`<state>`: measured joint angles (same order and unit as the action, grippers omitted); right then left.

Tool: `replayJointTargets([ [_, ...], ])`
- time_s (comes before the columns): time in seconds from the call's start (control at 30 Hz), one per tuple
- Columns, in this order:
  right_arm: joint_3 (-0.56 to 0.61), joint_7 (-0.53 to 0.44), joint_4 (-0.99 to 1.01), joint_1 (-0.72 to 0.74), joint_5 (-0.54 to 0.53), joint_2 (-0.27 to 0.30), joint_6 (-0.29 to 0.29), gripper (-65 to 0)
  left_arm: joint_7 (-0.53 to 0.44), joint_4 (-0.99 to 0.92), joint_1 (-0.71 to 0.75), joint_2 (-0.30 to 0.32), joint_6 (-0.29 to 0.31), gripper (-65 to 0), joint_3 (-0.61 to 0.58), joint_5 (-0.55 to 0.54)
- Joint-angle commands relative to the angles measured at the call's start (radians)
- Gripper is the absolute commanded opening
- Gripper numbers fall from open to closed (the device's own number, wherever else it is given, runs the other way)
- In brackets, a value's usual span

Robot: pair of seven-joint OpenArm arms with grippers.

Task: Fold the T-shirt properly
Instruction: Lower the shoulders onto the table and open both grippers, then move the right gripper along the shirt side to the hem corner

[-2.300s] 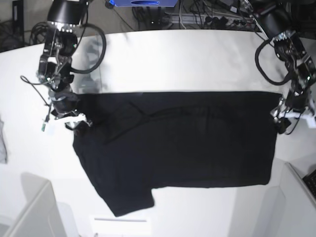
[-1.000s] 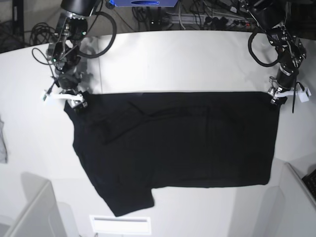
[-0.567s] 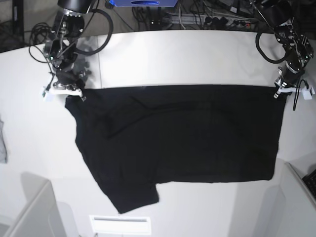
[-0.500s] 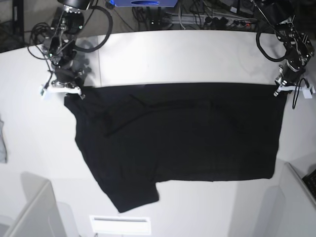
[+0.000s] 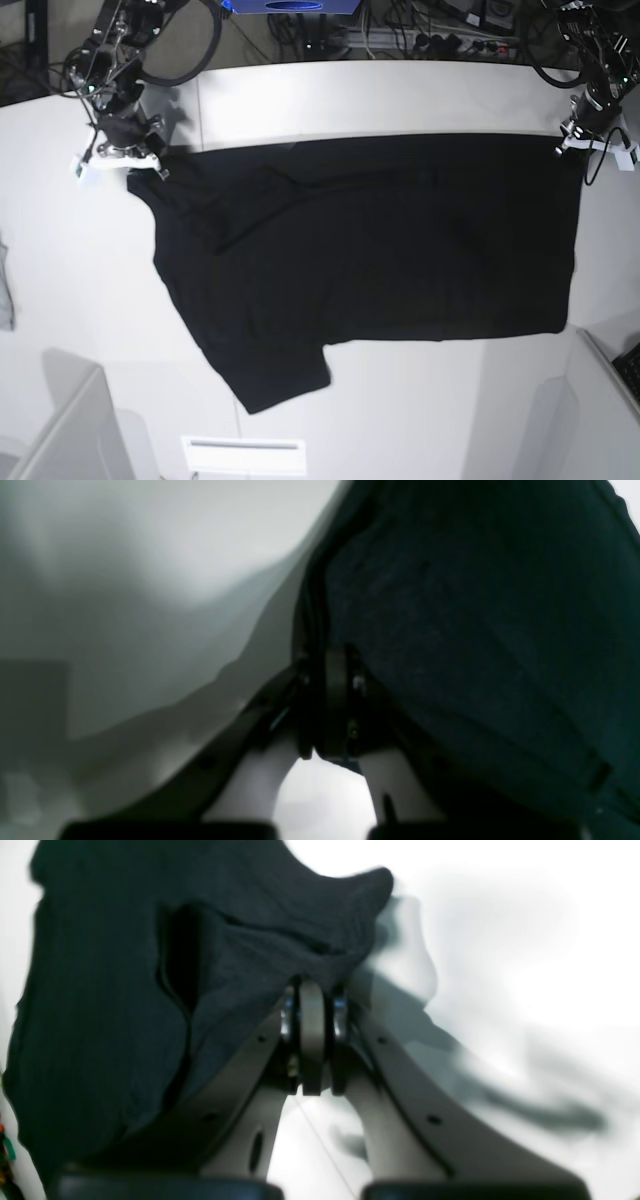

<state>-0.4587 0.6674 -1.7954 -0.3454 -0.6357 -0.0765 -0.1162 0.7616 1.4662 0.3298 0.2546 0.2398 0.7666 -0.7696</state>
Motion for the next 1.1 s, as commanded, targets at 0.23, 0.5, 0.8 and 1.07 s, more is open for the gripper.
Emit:
replayJointTargets([
  [0.23, -0.007, -0.025, -0.024, -0.085, -0.002, 0.01, -0.006, -65.0, -0.023, 0.072, 0.096, 0.022, 0.005, -65.0, 0.009, -0.011],
  [0.5, -0.001, -0.024, -0.09, -0.159, -0.003, 0.007, -0.006, -65.0, -0.027, 0.092, 0.171, -0.004, 0.005, -65.0, 0.009, -0.009],
  [0.8, -0.007, 0.096, -0.093, -0.18, -0.003, 0.007, -0.006, -65.0, -0.027, 0.132, 0.239, -0.005, 0.005, -65.0, 0.011, -0.009],
  [1.07, -0.028, 0.096, -0.097, -0.211, -0.003, 0.007, -0.009, -65.0, -0.027, 0.133, 0.262, -0.005, 0.005, -65.0, 0.011, -0.006],
])
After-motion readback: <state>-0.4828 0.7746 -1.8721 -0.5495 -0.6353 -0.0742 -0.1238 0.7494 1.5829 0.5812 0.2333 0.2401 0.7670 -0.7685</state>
